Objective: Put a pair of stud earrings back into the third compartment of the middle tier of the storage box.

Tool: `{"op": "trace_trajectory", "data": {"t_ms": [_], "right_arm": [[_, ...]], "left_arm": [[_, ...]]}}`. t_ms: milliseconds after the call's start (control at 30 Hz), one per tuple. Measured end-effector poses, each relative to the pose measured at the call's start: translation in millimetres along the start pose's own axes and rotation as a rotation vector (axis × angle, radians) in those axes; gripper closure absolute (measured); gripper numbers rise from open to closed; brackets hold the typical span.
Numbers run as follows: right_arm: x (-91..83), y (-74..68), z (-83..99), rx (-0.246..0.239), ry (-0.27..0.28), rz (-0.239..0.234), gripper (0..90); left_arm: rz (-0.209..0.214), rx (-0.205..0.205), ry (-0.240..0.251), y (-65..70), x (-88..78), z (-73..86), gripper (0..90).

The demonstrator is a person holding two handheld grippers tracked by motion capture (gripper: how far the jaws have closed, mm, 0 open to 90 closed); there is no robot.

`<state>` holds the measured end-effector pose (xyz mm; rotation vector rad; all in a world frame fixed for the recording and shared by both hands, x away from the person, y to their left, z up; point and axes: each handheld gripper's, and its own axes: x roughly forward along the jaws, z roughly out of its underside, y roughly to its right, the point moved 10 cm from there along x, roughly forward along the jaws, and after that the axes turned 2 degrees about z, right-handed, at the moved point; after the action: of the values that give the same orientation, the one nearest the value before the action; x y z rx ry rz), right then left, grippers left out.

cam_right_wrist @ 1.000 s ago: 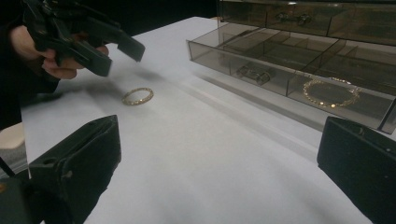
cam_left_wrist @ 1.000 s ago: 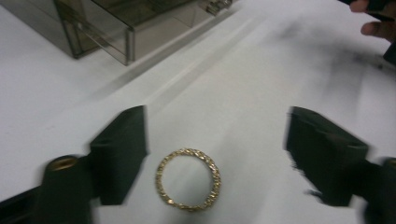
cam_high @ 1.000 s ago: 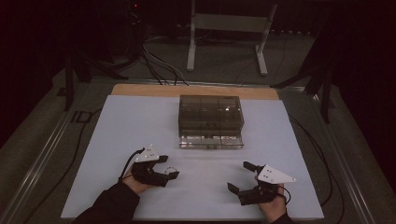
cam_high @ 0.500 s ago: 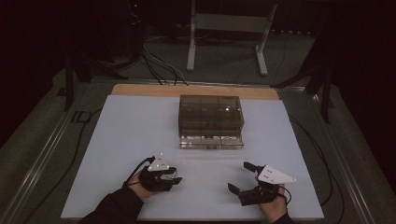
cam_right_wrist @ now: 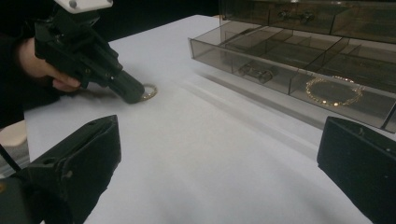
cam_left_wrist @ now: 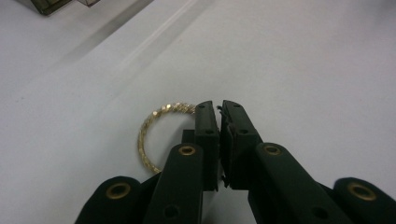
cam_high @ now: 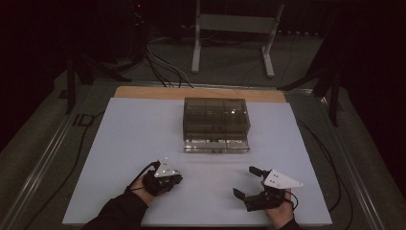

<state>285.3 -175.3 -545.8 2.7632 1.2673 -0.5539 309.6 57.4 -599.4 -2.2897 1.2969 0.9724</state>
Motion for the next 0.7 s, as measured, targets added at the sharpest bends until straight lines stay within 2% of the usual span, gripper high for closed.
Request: {"op": "trace_trajectory", "data": {"t_ms": [300,433,700], "right_arm": [[-0.6,0.5,-1.4,0.006,0.007,-0.002,0.0],[-0.3,0.6,-0.4,0.003,0.002,0.001,0.0],[-0.1,0.8,-1.4,0.009,0.007,0.002,0.0]], "left_arm": [[-0.006,-0.014,-0.006,-0.7,-1.4,-1.7,88.0],[-0.002,-0.018,0.013,-2.0,-7.2,-7.0,88.0],[0.000,0.002,0.051,-2.4,-18.6,-23.7,88.0]]}}
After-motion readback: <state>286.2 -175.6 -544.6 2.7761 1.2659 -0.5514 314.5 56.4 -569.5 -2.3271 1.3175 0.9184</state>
